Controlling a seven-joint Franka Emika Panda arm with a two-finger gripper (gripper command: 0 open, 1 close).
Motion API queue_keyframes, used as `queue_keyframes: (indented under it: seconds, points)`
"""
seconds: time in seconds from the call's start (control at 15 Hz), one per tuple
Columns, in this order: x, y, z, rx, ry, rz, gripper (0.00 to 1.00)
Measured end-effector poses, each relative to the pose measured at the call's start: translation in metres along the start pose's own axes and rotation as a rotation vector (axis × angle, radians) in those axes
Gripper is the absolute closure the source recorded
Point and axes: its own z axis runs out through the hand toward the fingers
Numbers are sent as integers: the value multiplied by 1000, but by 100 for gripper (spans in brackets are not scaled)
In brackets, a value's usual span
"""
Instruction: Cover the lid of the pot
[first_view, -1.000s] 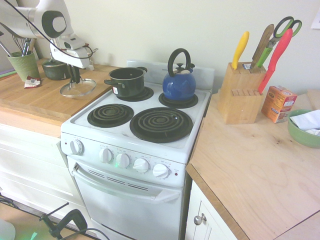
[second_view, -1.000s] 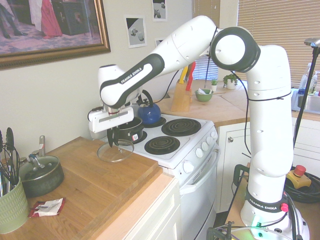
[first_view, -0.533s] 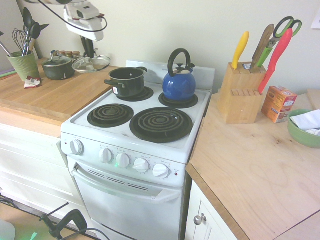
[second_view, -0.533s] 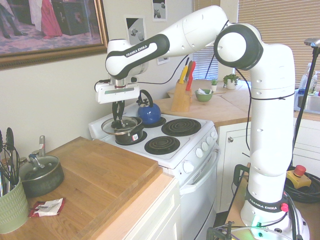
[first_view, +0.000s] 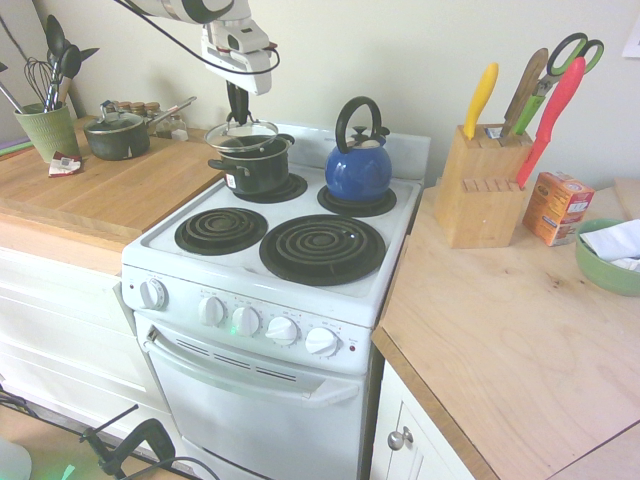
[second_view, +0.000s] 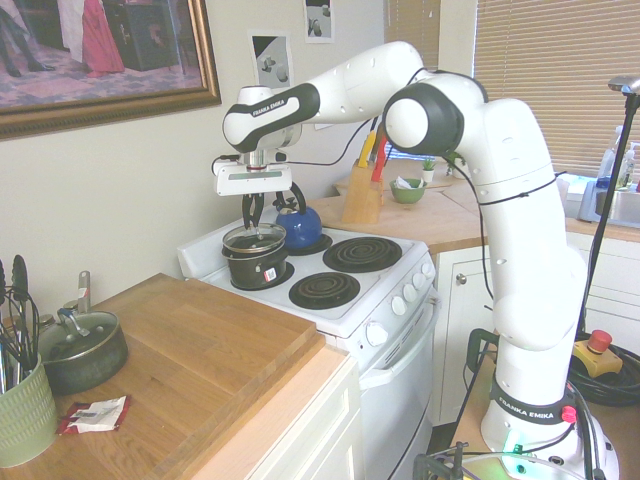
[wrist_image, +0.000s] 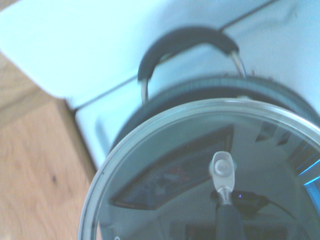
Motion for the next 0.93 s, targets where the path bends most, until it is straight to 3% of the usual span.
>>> queue_keyframes:
  seconds: [0.33, 0.93]
  points:
    - [12, -27, 11, -9, 0, -4, 100]
    - [20, -25, 28, -32, -6, 3, 100]
